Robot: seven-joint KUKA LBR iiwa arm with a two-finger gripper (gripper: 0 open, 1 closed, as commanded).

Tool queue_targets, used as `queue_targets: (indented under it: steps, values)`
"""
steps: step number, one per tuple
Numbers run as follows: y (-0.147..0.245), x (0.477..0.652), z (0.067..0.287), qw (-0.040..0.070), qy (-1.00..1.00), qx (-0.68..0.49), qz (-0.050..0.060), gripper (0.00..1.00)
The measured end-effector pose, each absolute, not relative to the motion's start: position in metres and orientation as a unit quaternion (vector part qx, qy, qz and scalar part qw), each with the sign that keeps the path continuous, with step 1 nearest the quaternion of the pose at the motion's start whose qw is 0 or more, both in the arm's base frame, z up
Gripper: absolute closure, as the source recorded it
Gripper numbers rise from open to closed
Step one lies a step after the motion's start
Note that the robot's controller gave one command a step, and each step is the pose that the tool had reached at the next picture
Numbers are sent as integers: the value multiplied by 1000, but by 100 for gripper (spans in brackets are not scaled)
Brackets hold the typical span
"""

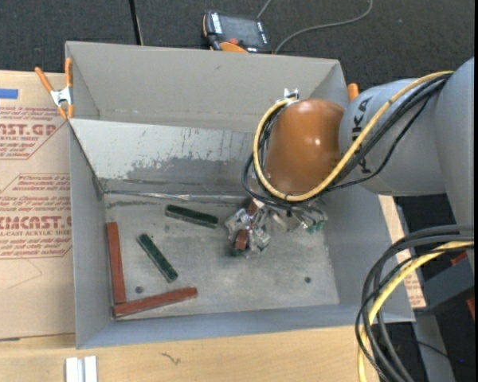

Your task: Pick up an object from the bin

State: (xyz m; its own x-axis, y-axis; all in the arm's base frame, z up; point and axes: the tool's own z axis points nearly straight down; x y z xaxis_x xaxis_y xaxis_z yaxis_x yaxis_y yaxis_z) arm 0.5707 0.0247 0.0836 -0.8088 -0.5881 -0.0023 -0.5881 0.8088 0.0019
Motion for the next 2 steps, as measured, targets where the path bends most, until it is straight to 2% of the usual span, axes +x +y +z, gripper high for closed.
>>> queue_targets:
  steps: [1,2]
  values:
    - [17,553,254,4,898,-440,-1,100]
    - [17,552,250,2,898,-440,1,0]
